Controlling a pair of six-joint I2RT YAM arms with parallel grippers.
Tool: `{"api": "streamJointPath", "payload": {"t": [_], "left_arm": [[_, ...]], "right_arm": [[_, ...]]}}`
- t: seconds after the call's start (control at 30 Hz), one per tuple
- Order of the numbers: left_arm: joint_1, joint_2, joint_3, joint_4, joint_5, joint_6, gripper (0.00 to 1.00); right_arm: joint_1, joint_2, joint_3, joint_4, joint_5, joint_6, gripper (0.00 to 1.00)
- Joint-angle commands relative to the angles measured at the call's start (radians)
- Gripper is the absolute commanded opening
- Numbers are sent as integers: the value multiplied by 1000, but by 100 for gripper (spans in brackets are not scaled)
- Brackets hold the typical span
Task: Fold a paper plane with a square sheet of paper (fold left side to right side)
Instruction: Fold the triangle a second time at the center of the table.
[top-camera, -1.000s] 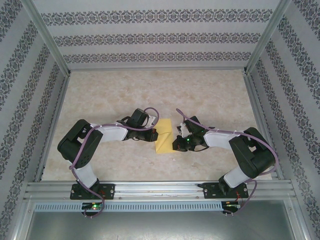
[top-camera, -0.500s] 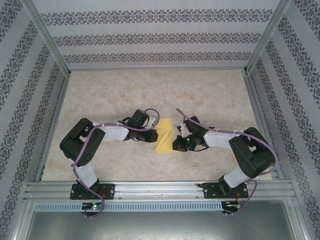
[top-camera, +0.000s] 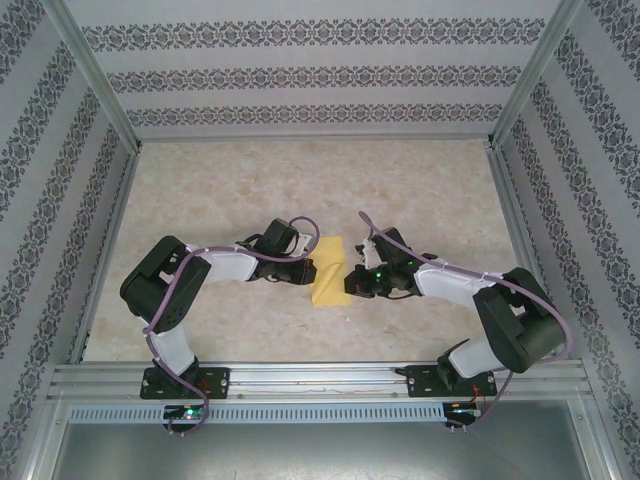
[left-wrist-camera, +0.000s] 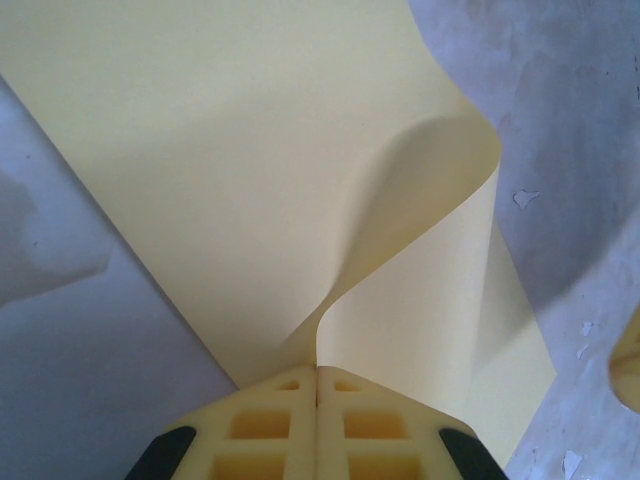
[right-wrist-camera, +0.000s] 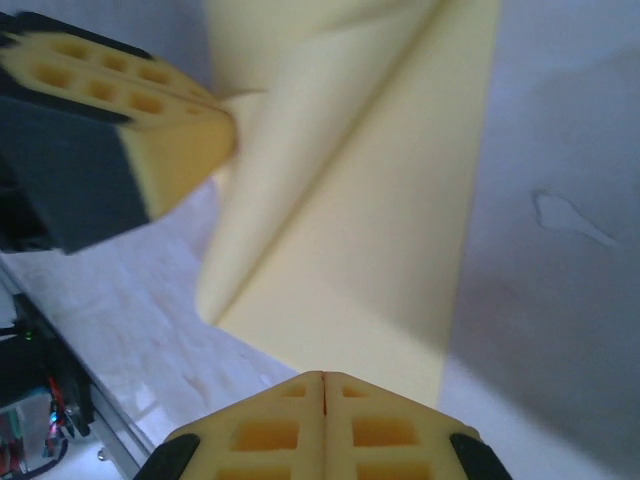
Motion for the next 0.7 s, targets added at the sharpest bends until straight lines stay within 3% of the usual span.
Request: {"api": "streamJointPath", "payload": {"t": [0.0, 0.2, 0.67], "left_arm": [[14, 31, 1, -21, -29, 24, 0], [13, 30, 0, -25, -32, 25, 0], [13, 33, 9, -32, -36, 27, 0]], "right_arm": [[24, 14, 12, 113, -15, 83, 0], [77, 113, 65, 243, 37, 144, 0], [97, 248, 133, 259, 66, 134, 0]]}}
